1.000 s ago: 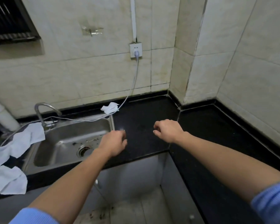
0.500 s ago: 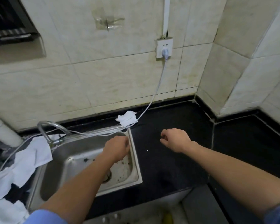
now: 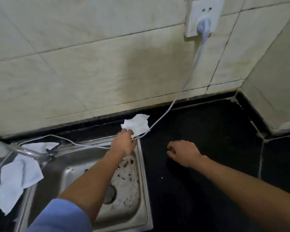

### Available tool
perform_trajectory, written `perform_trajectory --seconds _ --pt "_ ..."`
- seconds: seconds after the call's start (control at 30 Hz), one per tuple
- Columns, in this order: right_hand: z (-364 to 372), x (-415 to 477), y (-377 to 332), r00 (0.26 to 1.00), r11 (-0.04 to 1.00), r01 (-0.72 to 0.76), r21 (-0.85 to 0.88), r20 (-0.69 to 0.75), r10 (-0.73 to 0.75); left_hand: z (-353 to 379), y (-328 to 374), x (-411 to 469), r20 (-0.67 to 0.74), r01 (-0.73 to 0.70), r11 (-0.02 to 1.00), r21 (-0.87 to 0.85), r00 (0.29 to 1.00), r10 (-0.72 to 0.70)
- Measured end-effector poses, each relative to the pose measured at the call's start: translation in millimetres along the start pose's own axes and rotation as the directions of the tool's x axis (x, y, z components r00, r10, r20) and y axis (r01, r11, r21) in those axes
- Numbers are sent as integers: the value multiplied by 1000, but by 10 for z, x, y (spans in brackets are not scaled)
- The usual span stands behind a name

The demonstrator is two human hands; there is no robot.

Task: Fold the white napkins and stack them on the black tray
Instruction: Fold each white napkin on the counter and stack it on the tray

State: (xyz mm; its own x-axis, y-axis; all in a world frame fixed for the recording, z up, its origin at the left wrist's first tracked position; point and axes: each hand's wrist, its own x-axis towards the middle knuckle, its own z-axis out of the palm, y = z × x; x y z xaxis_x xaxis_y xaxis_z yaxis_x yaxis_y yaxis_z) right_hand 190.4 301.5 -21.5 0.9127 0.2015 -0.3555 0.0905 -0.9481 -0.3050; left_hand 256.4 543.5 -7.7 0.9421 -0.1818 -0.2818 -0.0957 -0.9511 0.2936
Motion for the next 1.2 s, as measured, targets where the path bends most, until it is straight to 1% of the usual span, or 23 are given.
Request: perform_trajectory --seconds 0.07,0.13,0.23,0.33,0.43,0.53,0.63,0.7,0.8,0.9,0.97,1.1,1.2 --pt "77 102 53 1000 1000 15 4 22 -15 74 -63 267 19 27 1000 -3 999 -27" --pt "154 184 100 1000 1000 19 20 11 -20 160 -126 525 14 37 999 22 999 -37" --pt "256 251 146 1000 997 -11 81 -7 11 299 -204 857 12 43 996 76 999 -44" --pt "362 250 165 998 991 -40 126 -34 45 460 -288 1110 87 57 990 131 994 -69" --pt "451 189 173 997 986 -79 146 -7 81 595 -340 1266 112 55 995 85 992 -64" --pt "494 93 186 990 980 -137 144 44 132 591 -312 1276 81 -6 1000 28 997 3" --pt "466 -30 189 978 964 -206 166 50 200 430 -258 1140 -2 -71 996 -51 997 71" --pt "407 -120 185 968 949 -251 189 25 250 289 -211 1022 -36 -167 981 -97 986 164" --pt "331 -244 223 941 909 -325 262 -4 337 106 -77 833 -36 -293 938 -186 956 292" --pt "331 -459 306 903 850 -402 341 -7 430 46 185 565 -6 -356 893 -274 930 369" --pt "371 -644 399 874 813 -450 369 -6 486 123 407 371 25 -398 868 -297 906 423" --pt "460 -1103 627 808 750 -550 367 5 590 514 879 -70 107 -459 839 -293 856 505" --pt "574 -1500 827 765 715 -606 349 8 644 876 1226 -377 185 -494 832 -254 819 543"
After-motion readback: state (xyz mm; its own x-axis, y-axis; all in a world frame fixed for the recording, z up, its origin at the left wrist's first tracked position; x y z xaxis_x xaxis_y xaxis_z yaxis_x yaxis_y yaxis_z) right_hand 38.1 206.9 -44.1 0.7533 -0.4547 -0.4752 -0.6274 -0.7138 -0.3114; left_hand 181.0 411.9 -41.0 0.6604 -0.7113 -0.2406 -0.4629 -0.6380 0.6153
